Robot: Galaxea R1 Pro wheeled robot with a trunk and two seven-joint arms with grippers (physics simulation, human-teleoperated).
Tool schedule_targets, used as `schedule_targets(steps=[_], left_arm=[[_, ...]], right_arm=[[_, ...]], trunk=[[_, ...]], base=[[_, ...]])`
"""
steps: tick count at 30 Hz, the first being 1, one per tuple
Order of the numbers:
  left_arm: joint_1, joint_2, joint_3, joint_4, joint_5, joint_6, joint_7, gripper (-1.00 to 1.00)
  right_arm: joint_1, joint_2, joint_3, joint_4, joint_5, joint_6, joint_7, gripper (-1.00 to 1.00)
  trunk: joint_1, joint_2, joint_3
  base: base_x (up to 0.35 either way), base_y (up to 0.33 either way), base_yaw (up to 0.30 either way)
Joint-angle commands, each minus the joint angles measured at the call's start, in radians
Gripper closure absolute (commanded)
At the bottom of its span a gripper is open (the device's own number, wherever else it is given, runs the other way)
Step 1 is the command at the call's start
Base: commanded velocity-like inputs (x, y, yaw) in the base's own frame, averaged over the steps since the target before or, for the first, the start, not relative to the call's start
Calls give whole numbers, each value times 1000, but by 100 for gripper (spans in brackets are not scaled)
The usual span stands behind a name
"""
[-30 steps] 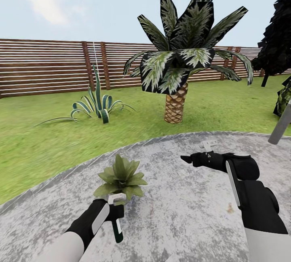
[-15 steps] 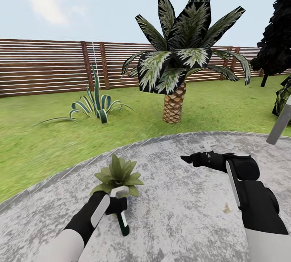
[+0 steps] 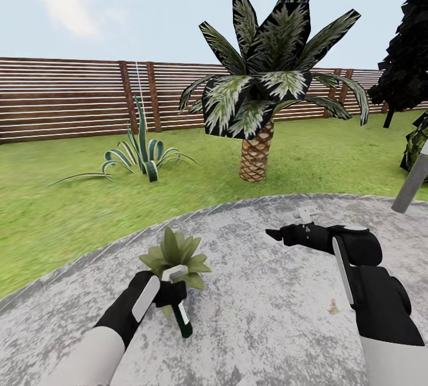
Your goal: Pick up the pesticide atomizer in the garden and spray insectifuge to fully cover both potted plants in the garden.
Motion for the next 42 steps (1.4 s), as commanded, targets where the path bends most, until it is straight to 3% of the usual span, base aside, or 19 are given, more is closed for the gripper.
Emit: schedule_targets(steps=[1,4,7,12,20,24,29,33,42], left_arm=[[-2,0,-1,-9,11,12,10,100],[-5,1,1,-18,14,22,10,100],[-12,4,0,-23,68,46,11,100],[-44,3,2,-23,80,67,14,100],[-46,10,3,-27,80,74,17,100],[2,20,4,-16,76,66,21,100],[18,24,5,17,73,62,28,100],[19,31,3,80,69,32,28,100],[46,33,-15,91,55,-46,21,100]], right_arm=[[-1,0,0,-1,10,3,10,-100],[0,0,0,-1,10,3,10,-100],[-1,0,0,-1,10,3,10,-100],[0,0,0,-1,10,3,11,-100],[0,0,1,-1,10,3,11,-100],[0,0,1,-1,10,3,11,-100],[0,0,1,-1,11,3,11,-100],[0,0,1,-1,11,3,10,-100],[-1,0,0,1,12,3,10,-100]], trunk=[[0,0,-1],[0,0,-1],[0,0,-1],[0,0,-1],[0,0,-1],[0,0,-1],[0,0,-1],[0,0,-1],[0,0,-1]], base=[[0,0,0],[0,0,0],[0,0,0],[0,0,0],[0,0,0],[0,0,0],[0,0,0],[0,0,0],[0,0,0]])
